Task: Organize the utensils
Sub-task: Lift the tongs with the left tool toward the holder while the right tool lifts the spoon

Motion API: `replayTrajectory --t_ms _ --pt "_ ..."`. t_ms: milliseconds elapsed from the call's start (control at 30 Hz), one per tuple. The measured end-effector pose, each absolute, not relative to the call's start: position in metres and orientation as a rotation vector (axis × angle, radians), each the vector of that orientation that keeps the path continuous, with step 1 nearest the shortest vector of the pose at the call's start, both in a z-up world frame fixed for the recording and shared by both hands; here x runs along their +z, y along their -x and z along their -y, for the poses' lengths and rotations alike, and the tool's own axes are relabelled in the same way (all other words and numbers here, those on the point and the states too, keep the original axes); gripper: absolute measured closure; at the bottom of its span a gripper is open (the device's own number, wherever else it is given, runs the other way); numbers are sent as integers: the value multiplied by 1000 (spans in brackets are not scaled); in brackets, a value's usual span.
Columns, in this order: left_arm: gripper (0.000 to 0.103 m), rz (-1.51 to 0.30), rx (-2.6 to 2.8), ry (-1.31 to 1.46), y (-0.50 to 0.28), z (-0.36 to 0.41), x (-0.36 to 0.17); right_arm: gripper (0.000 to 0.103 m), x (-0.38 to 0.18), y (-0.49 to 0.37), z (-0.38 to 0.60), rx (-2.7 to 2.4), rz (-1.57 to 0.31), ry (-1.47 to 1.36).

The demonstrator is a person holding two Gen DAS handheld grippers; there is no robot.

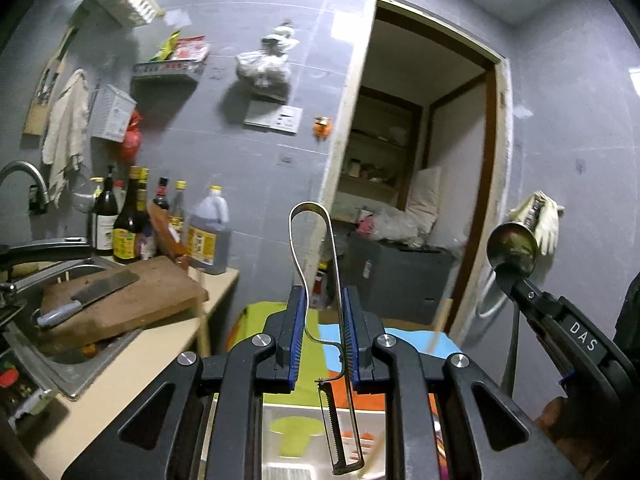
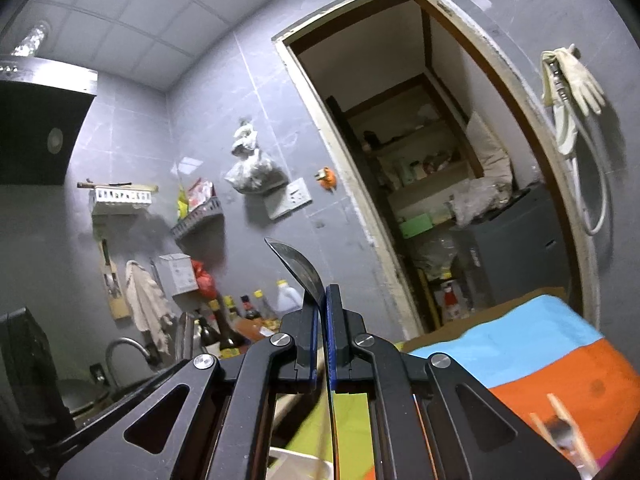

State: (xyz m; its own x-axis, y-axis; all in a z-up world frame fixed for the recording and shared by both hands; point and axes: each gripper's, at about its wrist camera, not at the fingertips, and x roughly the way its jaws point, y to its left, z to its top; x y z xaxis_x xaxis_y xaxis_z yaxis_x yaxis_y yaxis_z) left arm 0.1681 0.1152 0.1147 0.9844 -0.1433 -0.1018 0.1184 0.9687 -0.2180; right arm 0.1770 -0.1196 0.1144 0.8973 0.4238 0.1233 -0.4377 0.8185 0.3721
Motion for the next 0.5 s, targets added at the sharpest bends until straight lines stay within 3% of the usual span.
replayTrajectory --t_ms 500 --pt "88 -111 -156 372 -184 -170 84 101 85 -201 79 436 32 -413"
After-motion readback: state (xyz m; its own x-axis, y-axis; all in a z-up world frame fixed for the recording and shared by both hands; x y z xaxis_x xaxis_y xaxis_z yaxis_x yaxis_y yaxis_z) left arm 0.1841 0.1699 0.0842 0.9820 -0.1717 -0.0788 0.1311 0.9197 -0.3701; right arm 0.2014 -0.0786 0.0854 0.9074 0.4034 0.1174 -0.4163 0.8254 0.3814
